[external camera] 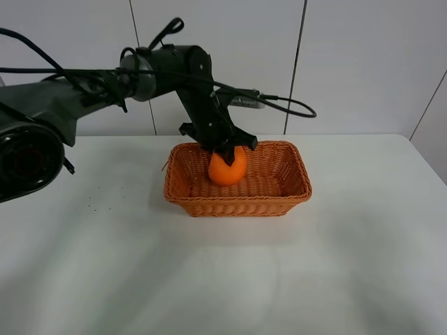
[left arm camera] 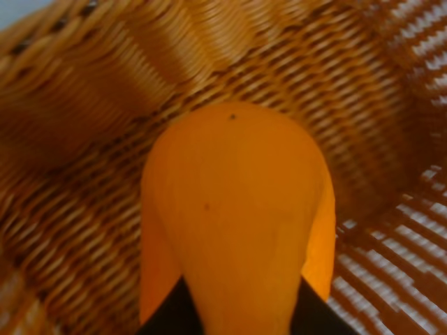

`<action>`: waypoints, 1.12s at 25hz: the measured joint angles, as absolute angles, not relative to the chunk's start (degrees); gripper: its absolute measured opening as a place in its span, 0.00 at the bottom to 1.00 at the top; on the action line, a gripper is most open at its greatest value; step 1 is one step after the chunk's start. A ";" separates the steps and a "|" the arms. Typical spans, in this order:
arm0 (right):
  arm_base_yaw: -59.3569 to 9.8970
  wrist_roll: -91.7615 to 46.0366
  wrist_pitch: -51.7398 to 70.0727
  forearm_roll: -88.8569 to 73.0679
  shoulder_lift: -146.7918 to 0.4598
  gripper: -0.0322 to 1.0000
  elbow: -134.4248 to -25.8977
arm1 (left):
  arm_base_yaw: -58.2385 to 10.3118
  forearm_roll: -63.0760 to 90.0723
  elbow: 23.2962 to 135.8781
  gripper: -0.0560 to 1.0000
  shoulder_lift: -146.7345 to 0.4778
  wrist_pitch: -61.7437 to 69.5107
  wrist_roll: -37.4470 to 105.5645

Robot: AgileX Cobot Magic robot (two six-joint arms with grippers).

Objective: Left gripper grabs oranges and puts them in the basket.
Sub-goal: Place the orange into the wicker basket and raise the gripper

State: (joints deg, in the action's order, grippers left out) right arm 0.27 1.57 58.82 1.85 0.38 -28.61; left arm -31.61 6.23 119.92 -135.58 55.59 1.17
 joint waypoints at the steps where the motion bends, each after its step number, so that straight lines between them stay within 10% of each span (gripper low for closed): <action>1: 0.27 1.57 58.82 1.85 0.38 0.70 -28.61 | -31.61 6.23 119.92 0.27 -136.46 55.39 1.30; 5: 0.27 1.57 58.82 1.85 0.38 0.70 -28.61 | -31.61 6.23 119.92 0.32 -138.70 55.28 1.52; 12: 0.27 1.57 58.82 1.85 0.38 0.70 -28.61 | -31.61 6.23 119.92 0.85 -138.62 56.08 1.66; 28: 0.27 1.57 58.82 1.85 0.38 0.70 -28.61 | -31.55 2.07 129.47 0.89 -129.87 67.23 3.59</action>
